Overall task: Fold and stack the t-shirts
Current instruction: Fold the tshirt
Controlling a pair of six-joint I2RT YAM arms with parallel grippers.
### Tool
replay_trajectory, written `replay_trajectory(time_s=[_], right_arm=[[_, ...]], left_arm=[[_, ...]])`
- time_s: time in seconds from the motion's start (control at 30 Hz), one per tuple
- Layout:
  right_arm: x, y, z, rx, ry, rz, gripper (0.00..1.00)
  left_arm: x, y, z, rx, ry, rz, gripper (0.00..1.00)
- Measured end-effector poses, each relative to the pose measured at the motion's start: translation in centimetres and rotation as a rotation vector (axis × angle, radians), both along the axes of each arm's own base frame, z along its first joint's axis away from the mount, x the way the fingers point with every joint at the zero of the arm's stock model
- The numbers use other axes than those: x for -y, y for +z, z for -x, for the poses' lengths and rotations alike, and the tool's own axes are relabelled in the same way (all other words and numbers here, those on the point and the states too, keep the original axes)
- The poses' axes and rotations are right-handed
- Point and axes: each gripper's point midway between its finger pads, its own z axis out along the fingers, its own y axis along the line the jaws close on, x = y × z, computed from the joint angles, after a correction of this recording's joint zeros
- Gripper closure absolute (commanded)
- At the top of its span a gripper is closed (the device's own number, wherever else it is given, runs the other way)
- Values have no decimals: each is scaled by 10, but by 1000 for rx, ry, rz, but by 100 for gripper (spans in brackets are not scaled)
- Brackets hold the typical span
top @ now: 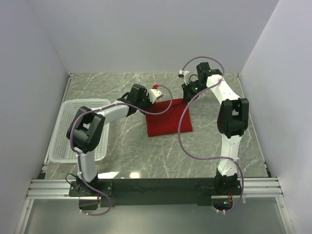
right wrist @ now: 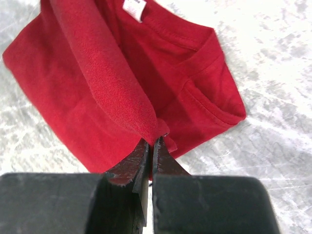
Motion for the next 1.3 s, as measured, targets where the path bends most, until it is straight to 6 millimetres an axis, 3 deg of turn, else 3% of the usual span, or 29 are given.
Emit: replay_trajectory(time_s=[0.13, 0.17, 0.2, 0.23, 0.27, 0.33, 0.37, 0.5, 0.63, 0.7, 0.73, 0.83, 0.9, 0.93, 0.97, 1.03, 1.17, 1.3], right_arm=[[1, -3, -6, 3, -31, 7, 100], [1, -4, -8, 4, -38, 9, 99], [1, -5, -9, 3, -48, 11, 95], [2, -6, -11, 1, -61, 13, 74], [2, -7, -14, -1, -84, 15, 64], [5, -9, -23, 9, -150, 35, 54], [5, -9, -30, 22, -185, 44, 52], [16, -8, -57, 75, -365, 86, 43], [25, -2, -71, 129, -459, 102, 48], [18, 5, -62, 118, -394, 56, 60], [12, 10, -56, 112, -339, 27, 72], [-5, 19, -31, 69, -195, -57, 91], [-14, 20, -19, 30, -151, -90, 93], [-20, 17, -13, 4, -134, -104, 96], [-25, 15, -9, -16, -120, -117, 96], [-32, 6, -6, -53, -122, -122, 96], [-37, -20, -5, -127, -166, -91, 96], [-33, -42, -11, -169, -243, -40, 97]], left_arm=[[2, 2, -6, 2, 15, 8, 99], [3, 4, -8, 6, 20, 10, 95], [3, 5, -10, 9, 25, 10, 89], [3, 6, -12, 11, 36, 12, 82], [4, 7, -15, 13, 46, 14, 69], [1, 7, -22, 17, 89, 11, 52], [-1, 8, -25, 14, 121, 11, 35], [-10, 20, -45, 18, 286, 23, 24], [-25, 42, -62, 36, 466, 63, 25], [-30, 47, -62, 16, 526, 96, 30], [-33, 49, -60, -5, 549, 116, 34], [-29, 54, -48, -101, 545, 217, 51], [-23, 56, -36, -167, 508, 286, 65], [-17, 57, -30, -208, 484, 322, 67], [-12, 58, -26, -231, 463, 344, 79], [4, 59, -17, -299, 419, 398, 89], [27, 49, -5, -396, 354, 448, 91], [34, 12, -2, -481, 368, 428, 94]])
